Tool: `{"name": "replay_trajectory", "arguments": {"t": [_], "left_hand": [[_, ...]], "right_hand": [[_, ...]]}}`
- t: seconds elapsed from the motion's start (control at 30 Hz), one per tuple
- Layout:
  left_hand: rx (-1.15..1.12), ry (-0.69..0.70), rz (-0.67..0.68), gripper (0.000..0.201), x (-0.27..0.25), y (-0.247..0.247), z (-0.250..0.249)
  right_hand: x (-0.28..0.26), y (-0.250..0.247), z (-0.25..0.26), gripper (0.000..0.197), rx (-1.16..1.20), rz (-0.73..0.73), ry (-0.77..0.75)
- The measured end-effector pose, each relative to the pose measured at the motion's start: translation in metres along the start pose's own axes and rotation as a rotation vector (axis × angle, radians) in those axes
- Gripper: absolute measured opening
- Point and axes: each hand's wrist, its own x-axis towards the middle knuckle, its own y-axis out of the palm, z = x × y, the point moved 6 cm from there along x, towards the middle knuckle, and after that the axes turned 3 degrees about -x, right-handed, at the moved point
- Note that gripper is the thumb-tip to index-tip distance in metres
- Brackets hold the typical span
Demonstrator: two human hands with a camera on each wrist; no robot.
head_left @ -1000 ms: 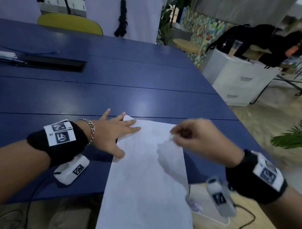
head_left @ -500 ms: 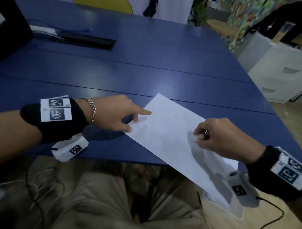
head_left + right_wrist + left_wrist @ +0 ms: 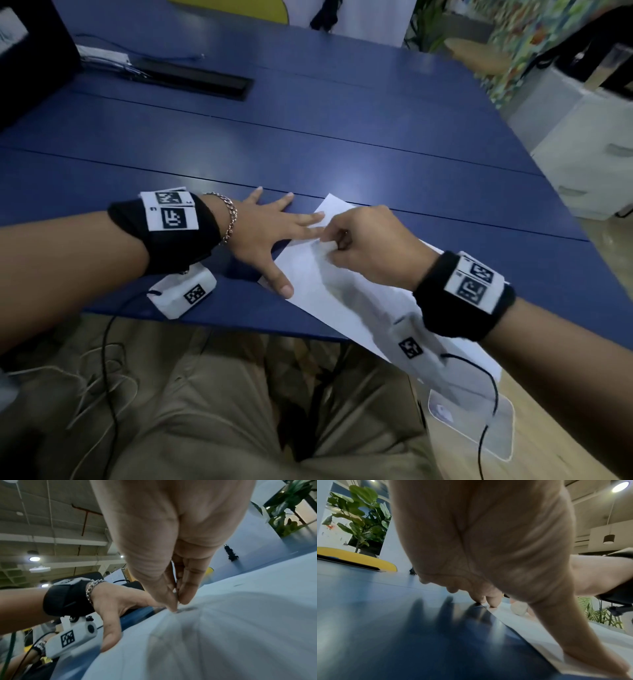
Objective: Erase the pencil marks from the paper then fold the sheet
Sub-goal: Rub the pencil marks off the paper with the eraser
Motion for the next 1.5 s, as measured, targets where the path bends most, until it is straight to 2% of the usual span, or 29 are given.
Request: {"name": "replay_trajectory", "arguments": {"t": [0.13, 0.27, 0.4, 0.47, 0.57, 0.63, 0.73, 0.8, 0.87, 0.93, 1.03, 1.13, 1.23, 1.33, 1.4, 1.5], "left_hand": [[-0.006, -0.032, 0.029, 0.132, 0.001, 0.001, 0.003], [-0.035, -0.035, 0.051, 0.132, 0.001, 0.004, 0.006], [-0.048, -0.033, 0.064, 0.131, 0.001, 0.005, 0.005], [-0.044, -0.032, 0.064, 0.131, 0.001, 0.005, 0.006], [-0.045, -0.031, 0.063, 0.131, 0.001, 0.005, 0.006], [-0.055, -0.029, 0.065, 0.131, 0.002, 0.005, 0.006], [-0.052, -0.028, 0.071, 0.131, 0.002, 0.006, 0.006], [-0.049, -0.028, 0.073, 0.132, 0.002, 0.006, 0.007], [-0.043, -0.034, 0.077, 0.132, 0.001, 0.005, 0.006], [-0.042, -0.036, 0.075, 0.132, -0.001, 0.003, 0.003], [-0.033, -0.019, 0.037, 0.134, -0.004, -0.001, 0.001], [-0.033, 0.013, -0.028, 0.138, -0.009, 0.000, -0.004], [-0.144, 0.077, -0.149, 0.131, -0.018, -0.004, -0.015], [-0.230, 0.132, -0.321, 0.119, -0.021, -0.013, -0.019], [-0.141, 0.100, -0.284, 0.126, -0.016, -0.007, -0.019], [-0.055, 0.040, -0.146, 0.129, -0.008, 0.008, -0.017]], "right_hand": [[0.000, 0.005, 0.006, 0.019, -0.031, 0.011, -0.015], [-0.015, 0.010, 0.026, 0.017, -0.064, 0.165, -0.119], [0.011, -0.003, -0.005, 0.023, -0.076, 0.036, 0.019], [0.005, 0.000, 0.002, 0.022, -0.091, 0.023, -0.029], [-0.015, 0.013, 0.030, 0.022, -0.119, 0.127, -0.166], [-0.004, 0.008, 0.021, 0.021, -0.160, 0.126, -0.140], [0.013, -0.006, -0.006, 0.023, -0.138, 0.043, 0.000], [0.007, -0.002, 0.001, 0.021, -0.132, 0.015, -0.028], [-0.008, 0.009, 0.024, 0.022, -0.134, 0.067, -0.121], [-0.015, 0.010, 0.030, 0.025, -0.151, 0.121, -0.149], [-0.013, -0.014, -0.006, 0.023, -0.148, 0.035, -0.016], [-0.027, -0.025, -0.047, 0.020, -0.149, 0.034, 0.132], [-0.046, -0.019, -0.057, 0.017, -0.106, 0.069, 0.174], [-0.058, -0.015, -0.052, 0.019, -0.124, 0.119, 0.142], [-0.063, -0.015, -0.048, 0.020, -0.121, 0.161, 0.131], [-0.058, -0.019, -0.040, 0.019, -0.140, 0.224, 0.089]]}}
